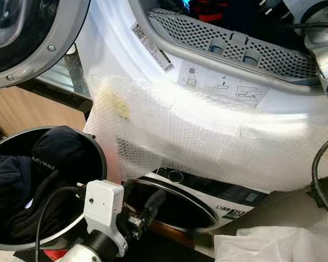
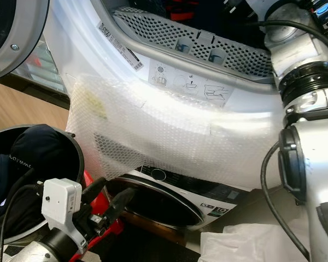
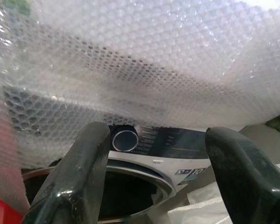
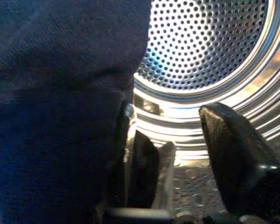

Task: Clothes washing

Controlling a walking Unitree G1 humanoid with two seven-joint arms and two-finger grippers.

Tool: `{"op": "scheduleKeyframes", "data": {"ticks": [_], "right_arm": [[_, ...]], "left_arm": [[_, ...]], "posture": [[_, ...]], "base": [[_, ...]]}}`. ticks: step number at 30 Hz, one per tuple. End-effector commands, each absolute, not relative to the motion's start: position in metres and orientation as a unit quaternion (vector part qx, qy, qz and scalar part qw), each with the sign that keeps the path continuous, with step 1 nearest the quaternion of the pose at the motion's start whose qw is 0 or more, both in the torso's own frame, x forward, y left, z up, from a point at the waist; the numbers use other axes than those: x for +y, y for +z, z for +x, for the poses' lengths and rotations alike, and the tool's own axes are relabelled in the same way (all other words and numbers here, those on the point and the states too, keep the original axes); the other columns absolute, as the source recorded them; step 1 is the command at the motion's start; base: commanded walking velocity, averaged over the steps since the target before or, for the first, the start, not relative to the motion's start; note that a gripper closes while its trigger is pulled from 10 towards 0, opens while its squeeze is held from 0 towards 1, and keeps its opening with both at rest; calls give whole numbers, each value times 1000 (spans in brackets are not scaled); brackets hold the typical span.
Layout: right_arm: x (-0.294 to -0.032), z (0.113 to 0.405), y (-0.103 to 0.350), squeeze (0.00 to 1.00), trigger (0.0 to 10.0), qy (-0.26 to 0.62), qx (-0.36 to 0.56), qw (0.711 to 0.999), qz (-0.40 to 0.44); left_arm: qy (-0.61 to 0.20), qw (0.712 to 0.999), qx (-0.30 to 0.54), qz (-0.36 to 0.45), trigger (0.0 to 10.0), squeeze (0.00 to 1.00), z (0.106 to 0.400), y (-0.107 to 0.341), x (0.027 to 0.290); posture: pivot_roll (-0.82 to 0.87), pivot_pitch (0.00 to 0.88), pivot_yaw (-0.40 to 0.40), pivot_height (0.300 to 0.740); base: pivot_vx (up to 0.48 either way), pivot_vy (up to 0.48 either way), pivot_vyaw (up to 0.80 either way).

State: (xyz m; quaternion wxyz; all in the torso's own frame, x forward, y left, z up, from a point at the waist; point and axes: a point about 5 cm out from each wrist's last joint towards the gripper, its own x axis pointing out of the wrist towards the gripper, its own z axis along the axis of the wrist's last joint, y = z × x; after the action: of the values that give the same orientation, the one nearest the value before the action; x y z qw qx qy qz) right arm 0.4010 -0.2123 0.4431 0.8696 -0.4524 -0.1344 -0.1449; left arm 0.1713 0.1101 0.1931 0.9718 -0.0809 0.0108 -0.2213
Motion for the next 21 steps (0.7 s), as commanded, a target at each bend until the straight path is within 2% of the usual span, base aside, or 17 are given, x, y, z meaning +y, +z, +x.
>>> {"op": "scheduleKeyframes", "data": {"ticks": [1, 7, 11, 17, 21], "right_arm": [[-219, 392, 462, 1000, 10000, -152, -154, 863, -456], [-221, 392, 460, 1000, 10000, -121, -149, 865, -463], [-227, 386, 468, 1000, 10000, -84, -153, 888, -426], [-233, 381, 472, 1000, 10000, -69, -157, 887, -428], [-238, 379, 470, 1000, 10000, -27, -157, 909, -384]], "left_arm": [[-234, 968, 11, -89, 10000, 0, 171, 192, 107], [-237, 968, 6, -83, 10000, 0, 176, 193, 108], [-238, 968, -1, -78, 10000, 0, 181, 193, 110], [-242, 967, -10, -75, 10000, 0, 186, 195, 110], [-250, 965, -20, -72, 10000, 0, 192, 197, 110]], "posture": [[34, 192, -196, 740], [42, 168, -190, 740], [51, 136, -186, 740], [54, 104, -180, 740], [55, 84, -174, 740]], "base": [[0, 0, 0], [0, 0, 0], [0, 0, 0], [0, 0, 0], [0, 0, 0]]}}
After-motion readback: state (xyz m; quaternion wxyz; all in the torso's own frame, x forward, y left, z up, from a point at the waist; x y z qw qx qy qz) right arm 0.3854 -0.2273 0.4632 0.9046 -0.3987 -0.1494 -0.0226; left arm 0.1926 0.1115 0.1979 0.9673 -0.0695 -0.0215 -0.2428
